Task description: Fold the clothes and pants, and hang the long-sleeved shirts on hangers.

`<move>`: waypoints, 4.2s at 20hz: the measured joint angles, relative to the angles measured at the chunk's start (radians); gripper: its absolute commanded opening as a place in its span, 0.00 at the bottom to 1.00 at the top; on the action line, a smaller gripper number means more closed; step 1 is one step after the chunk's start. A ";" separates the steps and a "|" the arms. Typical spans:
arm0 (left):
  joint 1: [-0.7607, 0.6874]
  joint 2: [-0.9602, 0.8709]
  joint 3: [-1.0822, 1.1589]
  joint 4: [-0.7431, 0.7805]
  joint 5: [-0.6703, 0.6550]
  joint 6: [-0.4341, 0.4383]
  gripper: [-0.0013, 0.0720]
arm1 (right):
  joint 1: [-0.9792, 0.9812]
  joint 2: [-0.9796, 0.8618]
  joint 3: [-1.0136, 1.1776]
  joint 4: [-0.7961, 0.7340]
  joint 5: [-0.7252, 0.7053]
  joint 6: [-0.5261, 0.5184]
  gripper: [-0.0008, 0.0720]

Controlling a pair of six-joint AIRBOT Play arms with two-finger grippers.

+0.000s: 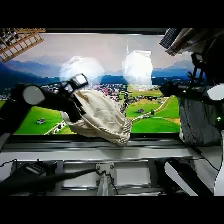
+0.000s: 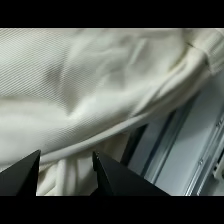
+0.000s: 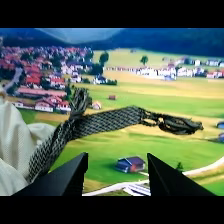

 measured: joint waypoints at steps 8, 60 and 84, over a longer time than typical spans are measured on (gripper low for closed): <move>-0.348 -0.100 -0.005 0.027 0.153 0.200 0.88 | -0.004 0.000 -0.109 -0.007 -0.090 0.046 0.60; 0.943 -0.124 0.234 0.676 0.434 -0.972 0.05 | 0.551 -0.412 -0.075 0.278 -0.363 0.116 0.72; 0.883 -0.344 0.238 0.223 0.830 -0.773 0.05 | 0.210 -0.594 0.236 0.113 -0.384 0.134 0.05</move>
